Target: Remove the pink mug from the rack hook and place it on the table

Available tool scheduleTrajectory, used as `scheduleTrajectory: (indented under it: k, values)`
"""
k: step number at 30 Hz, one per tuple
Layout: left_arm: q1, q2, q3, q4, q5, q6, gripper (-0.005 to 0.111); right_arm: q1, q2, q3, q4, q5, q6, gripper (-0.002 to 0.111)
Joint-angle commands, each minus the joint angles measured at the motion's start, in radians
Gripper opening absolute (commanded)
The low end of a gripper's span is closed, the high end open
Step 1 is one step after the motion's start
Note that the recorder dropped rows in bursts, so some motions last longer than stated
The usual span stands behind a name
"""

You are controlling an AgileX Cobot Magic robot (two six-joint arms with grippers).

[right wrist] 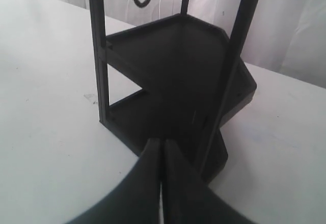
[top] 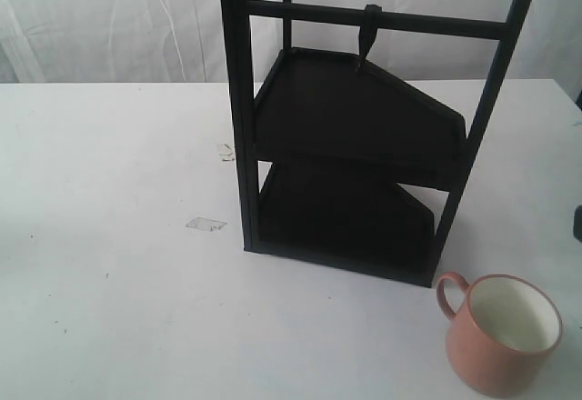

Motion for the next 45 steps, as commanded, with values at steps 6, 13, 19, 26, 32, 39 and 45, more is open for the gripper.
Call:
scheduleTrajectory:
  k: [6,13,19,26,32,39,45]
  values:
    - [0.001,-0.005,0.004,-0.011,0.008,-0.007,0.0,0.003,-0.075,0.092,0.001,0.005,0.003,0.0]
    - [0.024,-0.005,0.004,-0.011,0.008,-0.003,0.0,0.003,-0.075,0.092,0.001,0.007,0.003,0.0]
    - [0.139,-0.005,0.004,-0.011,0.008,-0.003,0.0,0.003,-0.075,0.092,0.001,0.007,0.003,0.0]
    - [0.267,-0.005,0.004,-0.011,0.008,-0.003,0.0,0.003,-0.075,0.094,0.001,0.008,0.003,0.0]
    - [0.282,-0.005,0.004,-0.011,0.008,-0.003,0.0,0.003,-0.075,0.094,0.001,0.008,0.003,0.0]
    - [0.282,-0.005,0.004,-0.011,0.008,-0.003,0.0,0.003,-0.078,0.094,0.001,0.008,0.003,0.0]
    - [0.282,-0.005,0.004,-0.011,0.008,-0.003,0.0,0.003,-0.084,0.111,0.001,-0.017,0.003,0.0]
